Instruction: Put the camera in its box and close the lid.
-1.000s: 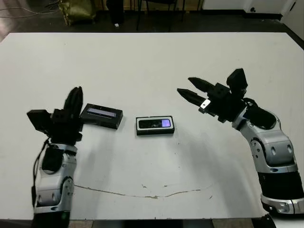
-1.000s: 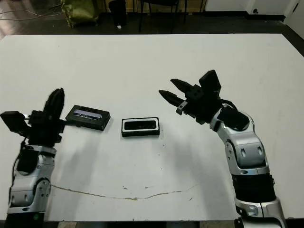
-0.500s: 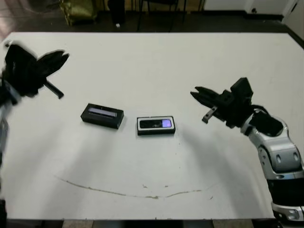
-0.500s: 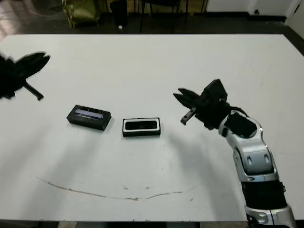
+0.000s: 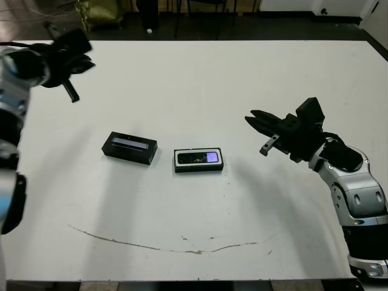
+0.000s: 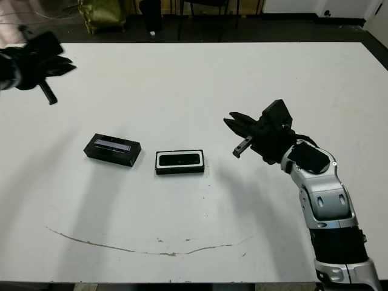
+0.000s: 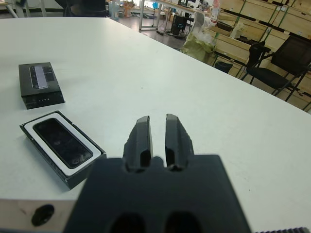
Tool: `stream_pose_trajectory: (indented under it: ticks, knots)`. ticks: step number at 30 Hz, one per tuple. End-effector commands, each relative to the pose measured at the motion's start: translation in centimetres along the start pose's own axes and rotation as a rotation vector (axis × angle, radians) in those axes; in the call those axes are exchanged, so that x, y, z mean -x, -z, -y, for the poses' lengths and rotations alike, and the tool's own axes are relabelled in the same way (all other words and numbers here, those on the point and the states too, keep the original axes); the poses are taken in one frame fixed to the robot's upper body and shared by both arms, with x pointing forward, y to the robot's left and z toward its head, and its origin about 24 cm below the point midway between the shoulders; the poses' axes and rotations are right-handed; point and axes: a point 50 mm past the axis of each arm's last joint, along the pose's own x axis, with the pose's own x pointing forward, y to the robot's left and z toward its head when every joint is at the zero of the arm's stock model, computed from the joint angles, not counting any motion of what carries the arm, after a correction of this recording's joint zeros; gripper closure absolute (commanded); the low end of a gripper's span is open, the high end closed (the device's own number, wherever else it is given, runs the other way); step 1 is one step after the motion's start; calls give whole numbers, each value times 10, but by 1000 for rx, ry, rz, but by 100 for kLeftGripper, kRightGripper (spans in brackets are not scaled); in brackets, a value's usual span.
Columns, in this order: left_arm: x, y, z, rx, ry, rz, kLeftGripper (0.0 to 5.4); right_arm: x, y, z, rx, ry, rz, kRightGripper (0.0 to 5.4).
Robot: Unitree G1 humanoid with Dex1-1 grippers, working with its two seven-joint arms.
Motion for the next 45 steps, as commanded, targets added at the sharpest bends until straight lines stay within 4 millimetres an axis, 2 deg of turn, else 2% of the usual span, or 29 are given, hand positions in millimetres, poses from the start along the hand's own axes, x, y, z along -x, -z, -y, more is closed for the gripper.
stream_pose_trajectory:
  ticks: [1,8,18,26,35,40,45]
  knots:
    - [-11,-3,12,-47,50,-32,540,2,3,2,-6,-6,-16,539]
    - [-23,-5,32,-90,152,-28,540,2,4,2,-21,-14,-11,539]
    - [-23,0,38,-159,247,-89,540,0,3,2,-14,-26,1,539]
    - [-28,4,55,-204,370,-120,540,1,2,2,-2,-18,-16,539]
    - [-32,7,69,-186,393,-81,540,0,1,1,14,-16,-27,539]
    - [-32,6,76,-287,398,-32,540,-2,1,-1,5,-20,-25,539]
    - [-33,7,81,-278,408,-8,540,-1,-1,-2,13,-13,-48,539]
